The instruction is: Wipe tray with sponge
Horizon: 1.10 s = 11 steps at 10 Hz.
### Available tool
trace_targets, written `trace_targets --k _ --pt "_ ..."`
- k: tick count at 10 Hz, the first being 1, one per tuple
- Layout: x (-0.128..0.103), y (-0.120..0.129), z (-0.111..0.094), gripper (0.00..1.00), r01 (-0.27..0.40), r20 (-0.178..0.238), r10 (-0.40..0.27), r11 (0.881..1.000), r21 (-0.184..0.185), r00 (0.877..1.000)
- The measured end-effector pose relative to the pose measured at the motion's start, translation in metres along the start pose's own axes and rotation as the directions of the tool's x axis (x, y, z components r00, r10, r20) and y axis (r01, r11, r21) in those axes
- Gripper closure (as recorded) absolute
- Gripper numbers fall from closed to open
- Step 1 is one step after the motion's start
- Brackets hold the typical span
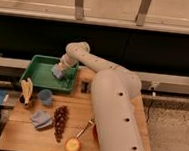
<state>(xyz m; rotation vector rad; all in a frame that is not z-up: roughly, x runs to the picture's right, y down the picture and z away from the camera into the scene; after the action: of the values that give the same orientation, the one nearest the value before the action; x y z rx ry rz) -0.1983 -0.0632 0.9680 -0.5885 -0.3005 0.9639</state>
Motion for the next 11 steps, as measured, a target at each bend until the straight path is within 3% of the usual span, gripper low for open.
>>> trace_targets --k 3,6,8,11 --pt "-0.001 0.043 0.002 1.0 0.057 0.018 -0.056 0.996 -0.066 0.998" --pt "-0.003 0.088 -0.005 1.0 0.125 0.041 -0.121 0.983 -0.131 0.992" --pt "0.003 0.091 -0.014 1.0 0.133 0.033 -0.13 0.982 -0.135 0.991" --pt "0.036 0.072 -0.035 1.0 0.081 -0.005 -0.082 0.991 -0.111 0.997"
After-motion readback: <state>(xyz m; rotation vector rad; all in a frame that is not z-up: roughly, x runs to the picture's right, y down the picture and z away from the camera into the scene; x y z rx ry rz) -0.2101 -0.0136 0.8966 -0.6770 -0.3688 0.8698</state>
